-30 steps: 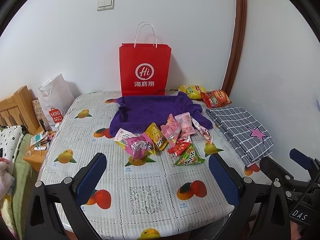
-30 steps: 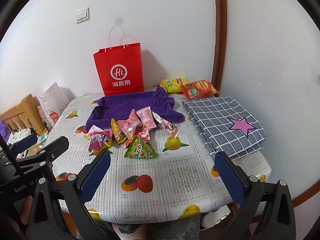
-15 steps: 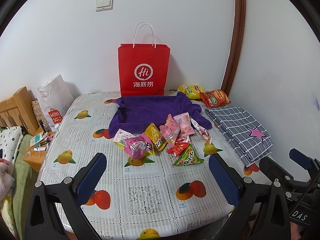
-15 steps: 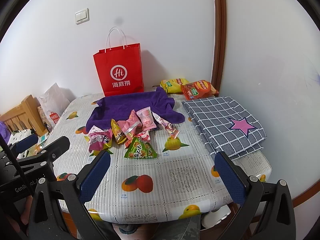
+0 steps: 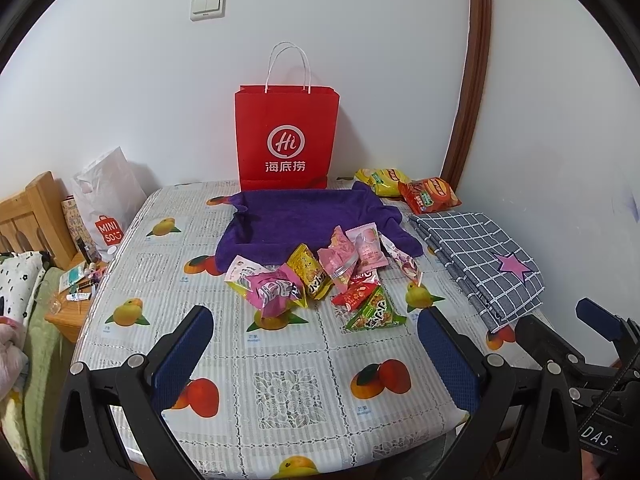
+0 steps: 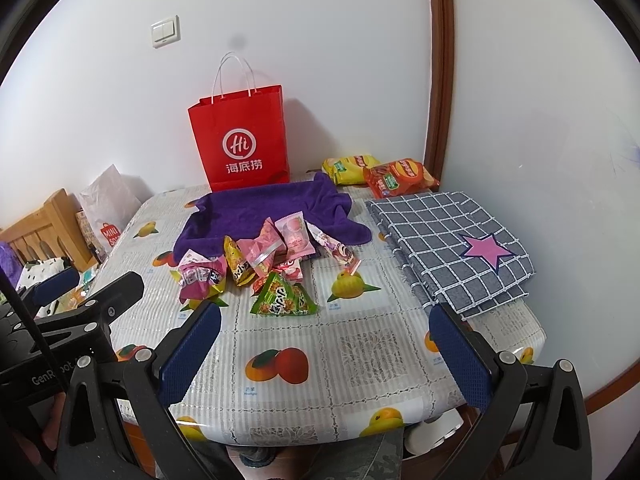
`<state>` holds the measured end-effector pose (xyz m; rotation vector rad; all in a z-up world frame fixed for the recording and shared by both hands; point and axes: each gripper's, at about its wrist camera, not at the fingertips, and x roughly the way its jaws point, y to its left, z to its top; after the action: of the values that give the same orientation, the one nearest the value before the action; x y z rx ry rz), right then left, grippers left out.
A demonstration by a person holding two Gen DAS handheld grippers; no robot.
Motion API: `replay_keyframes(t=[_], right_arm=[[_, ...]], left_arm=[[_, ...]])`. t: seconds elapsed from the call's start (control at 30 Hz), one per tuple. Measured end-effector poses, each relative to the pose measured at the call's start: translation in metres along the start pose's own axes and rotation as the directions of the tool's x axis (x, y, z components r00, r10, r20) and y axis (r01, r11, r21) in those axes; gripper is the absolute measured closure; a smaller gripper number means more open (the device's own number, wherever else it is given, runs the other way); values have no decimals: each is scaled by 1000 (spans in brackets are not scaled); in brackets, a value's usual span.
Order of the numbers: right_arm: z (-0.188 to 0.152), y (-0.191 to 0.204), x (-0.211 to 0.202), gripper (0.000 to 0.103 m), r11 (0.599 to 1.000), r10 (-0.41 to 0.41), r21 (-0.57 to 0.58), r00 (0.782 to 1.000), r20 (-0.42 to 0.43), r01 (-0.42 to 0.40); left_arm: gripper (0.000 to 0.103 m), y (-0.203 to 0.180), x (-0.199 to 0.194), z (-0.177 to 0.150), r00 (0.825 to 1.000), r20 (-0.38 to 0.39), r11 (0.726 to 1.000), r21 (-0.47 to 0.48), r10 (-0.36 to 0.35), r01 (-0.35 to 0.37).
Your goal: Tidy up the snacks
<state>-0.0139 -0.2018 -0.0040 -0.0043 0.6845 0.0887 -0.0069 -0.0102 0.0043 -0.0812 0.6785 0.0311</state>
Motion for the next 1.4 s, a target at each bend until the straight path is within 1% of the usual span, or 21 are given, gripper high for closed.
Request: replay_keyframes(t=[0.93, 1.3, 1.4], right_arm=[[-2, 3, -4, 0, 1000, 3, 5, 1000, 13, -3], [-6, 2, 15, 0, 1000, 26, 12, 1000, 10, -26], [-7, 0, 28, 0, 999, 33, 21, 999, -2, -33]], left_arm=[[0, 2, 1, -3, 1000, 2, 1000, -1, 5, -5], [0, 10, 30, -3, 999, -35, 1000, 0, -23, 23], [0, 14, 46, -6, 998, -64, 1000, -10, -6, 6]])
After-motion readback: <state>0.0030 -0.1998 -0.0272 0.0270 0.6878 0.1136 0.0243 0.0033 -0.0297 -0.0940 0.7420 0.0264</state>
